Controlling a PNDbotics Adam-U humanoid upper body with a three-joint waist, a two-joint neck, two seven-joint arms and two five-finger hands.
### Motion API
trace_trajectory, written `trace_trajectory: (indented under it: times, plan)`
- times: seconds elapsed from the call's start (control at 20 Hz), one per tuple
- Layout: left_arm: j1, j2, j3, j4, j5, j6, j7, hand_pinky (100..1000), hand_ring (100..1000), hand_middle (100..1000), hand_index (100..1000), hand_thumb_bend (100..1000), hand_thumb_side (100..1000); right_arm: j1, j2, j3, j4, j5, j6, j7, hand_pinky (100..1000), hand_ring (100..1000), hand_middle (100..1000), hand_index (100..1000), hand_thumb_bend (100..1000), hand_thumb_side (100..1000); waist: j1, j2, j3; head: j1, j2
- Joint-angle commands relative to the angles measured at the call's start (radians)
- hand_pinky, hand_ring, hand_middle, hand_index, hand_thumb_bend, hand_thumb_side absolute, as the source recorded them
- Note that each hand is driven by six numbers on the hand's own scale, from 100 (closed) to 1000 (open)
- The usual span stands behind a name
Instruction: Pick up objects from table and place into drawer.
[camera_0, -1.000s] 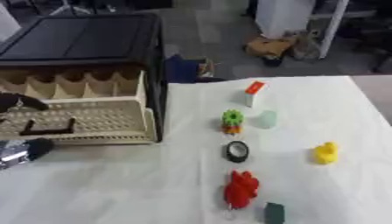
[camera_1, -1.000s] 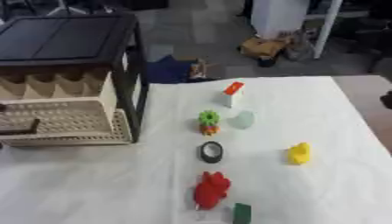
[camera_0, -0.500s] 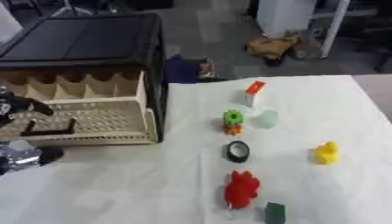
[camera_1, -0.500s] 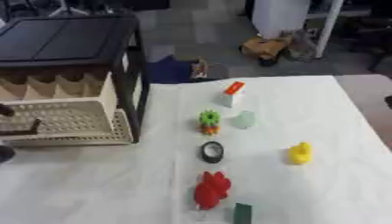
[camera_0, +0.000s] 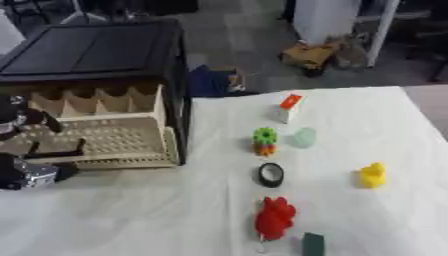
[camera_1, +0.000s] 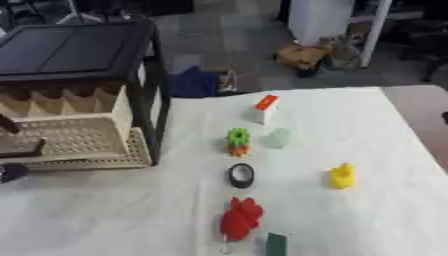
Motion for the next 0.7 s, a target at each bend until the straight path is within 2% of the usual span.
trace_trajectory:
  times: [0.05, 0.7]
  plan:
    - [-0.024, 0.011, -0.002, 0.018, -0.032, -0.018, -0.011, 100, 100, 100, 879, 516, 1000, -0.007, -0.023, -0.008, -0.016, -0.006, 0.003, -0.003, 656, 620, 564, 910, 180, 752, 0.0, -0.023, -0.001, 0.002, -0.007]
    - [-0.02, -0.003, -0.028, 0.059, -0.015, -0.034, -0.044, 100, 100, 100, 852, 521, 1000, -0.009, -0.022, -0.01, -0.016, -0.01, 0.005, -0.009, 656, 620, 564, 910, 176, 745, -0.002, -0.026, -0.003, 0.003, -0.006]
